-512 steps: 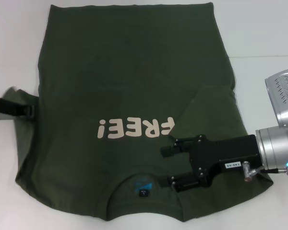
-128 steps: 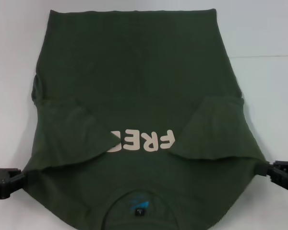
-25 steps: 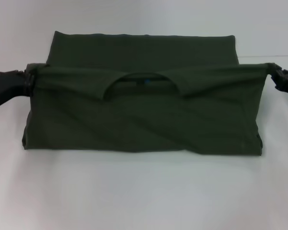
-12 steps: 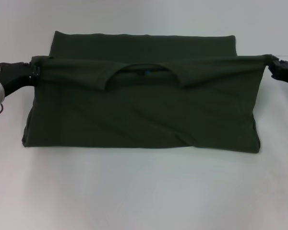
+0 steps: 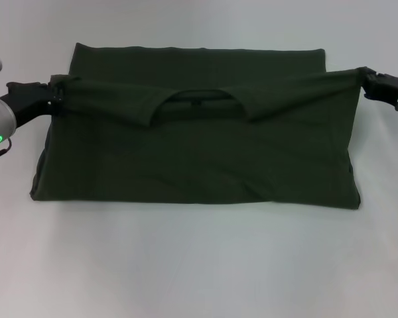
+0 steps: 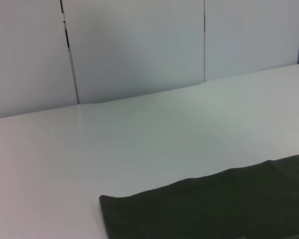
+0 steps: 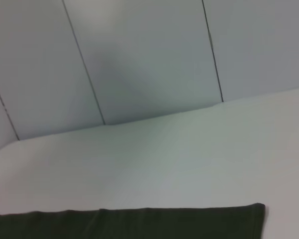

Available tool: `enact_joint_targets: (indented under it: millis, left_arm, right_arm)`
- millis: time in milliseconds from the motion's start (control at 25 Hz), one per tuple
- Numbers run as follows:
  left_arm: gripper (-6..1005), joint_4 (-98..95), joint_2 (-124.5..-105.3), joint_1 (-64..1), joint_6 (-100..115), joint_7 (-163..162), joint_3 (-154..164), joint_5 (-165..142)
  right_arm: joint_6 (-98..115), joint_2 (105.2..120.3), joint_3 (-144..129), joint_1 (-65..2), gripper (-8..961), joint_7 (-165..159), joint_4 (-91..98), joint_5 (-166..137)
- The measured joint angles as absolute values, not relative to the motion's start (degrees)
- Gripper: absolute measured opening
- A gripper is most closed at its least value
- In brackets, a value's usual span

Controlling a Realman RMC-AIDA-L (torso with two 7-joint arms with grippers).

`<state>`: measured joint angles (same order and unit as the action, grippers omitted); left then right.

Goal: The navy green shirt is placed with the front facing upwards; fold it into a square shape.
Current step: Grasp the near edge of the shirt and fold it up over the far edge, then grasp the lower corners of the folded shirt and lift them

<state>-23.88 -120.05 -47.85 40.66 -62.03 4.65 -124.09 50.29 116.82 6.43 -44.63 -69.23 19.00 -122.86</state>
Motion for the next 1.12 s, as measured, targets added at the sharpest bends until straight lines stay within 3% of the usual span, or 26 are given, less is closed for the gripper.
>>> enact_joint_targets:
  millis: [200,440,600,800,880,1120]
  left_arm:
    - [73,-23.0,-120.76,-48.3,36.4,-60.5,4.7,-123.4]
    - [110,-22.8,-122.8,-48.3,33.9,-53.0,4.7,-117.2]
    - [164,-22.6,-123.17,-48.4,34.2,-50.4,6.8,-116.7]
    - [346,-22.6,-122.99,-48.7,34.6,-50.8,7.8,-115.6]
    - [426,-22.6,-122.82,-48.7,34.7,-50.8,7.8,-114.5]
    - [685,-23.8,-121.46,-47.0,37.2,-60.4,9.0,-111.4]
  right_arm:
    - [46.6,116.74,1.4,-45.3,44,-71.6,17.6,-122.8]
    - [43.3,118.39,-0.5,-44.7,106,-71.6,17.5,-119.9]
    - [43.5,118.29,-0.5,-44.4,147,-71.6,17.6,-119.2]
    - [44.5,118.11,-0.6,-44.3,383,-71.8,17.6,-119.2]
    - [46.1,118.0,-0.6,-43.9,600,-71.8,17.7,-119.2]
    - [50.6,117.58,-1.2,-42.6,703,-73.9,19.8,-119.3]
